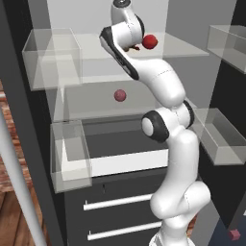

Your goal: Place one onion and one chicken drumstick in each tupperware on the nearby counter, to pack two identical lunches.

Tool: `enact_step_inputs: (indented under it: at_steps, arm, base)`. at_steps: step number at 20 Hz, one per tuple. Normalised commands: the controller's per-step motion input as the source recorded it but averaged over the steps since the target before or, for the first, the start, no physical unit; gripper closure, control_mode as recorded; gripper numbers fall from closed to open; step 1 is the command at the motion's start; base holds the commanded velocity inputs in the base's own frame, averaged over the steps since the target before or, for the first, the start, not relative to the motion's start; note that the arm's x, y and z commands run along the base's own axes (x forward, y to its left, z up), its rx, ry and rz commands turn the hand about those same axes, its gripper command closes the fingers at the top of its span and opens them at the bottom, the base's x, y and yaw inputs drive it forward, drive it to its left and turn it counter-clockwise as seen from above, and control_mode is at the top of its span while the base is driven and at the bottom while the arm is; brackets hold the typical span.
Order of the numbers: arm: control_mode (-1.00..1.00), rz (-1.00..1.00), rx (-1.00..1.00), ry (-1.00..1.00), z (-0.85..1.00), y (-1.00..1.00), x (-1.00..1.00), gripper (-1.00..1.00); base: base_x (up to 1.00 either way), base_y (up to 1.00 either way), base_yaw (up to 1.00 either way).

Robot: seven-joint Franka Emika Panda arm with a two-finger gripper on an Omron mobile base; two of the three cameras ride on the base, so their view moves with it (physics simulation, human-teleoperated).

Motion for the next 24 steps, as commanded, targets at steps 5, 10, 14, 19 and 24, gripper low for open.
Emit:
enact_step_inputs:
  at_steps: [5, 10, 14, 19, 24]
  arm:
    - [-1.00, 0.00, 0.00, -0.05, -0.38, 0.00, -0.98, 1.00]
    - [-1.00, 0.00, 0.00, -0.14, -0.46, 0.00, -1.00, 1.00]
    - [-1.00, 0.00, 0.00, -0.20, -0.45, 0.00, -1.00, 1.00]
    - [-1.00, -0.03, 0.00, -0.12, -0.25, -0.10, -1.00, 1.00]
    - [-1.00, -0.11, 0.07, -0.02, 0.00, -0.54, -1.00, 1.00]
  base:
    - [0.00, 0.00, 0.00]
    - [0.00, 0.00, 0.00]
    - [0.00, 0.00, 0.00]
    - [0.00, 0.00, 0.00]
    - [0.00, 0.00, 0.00]
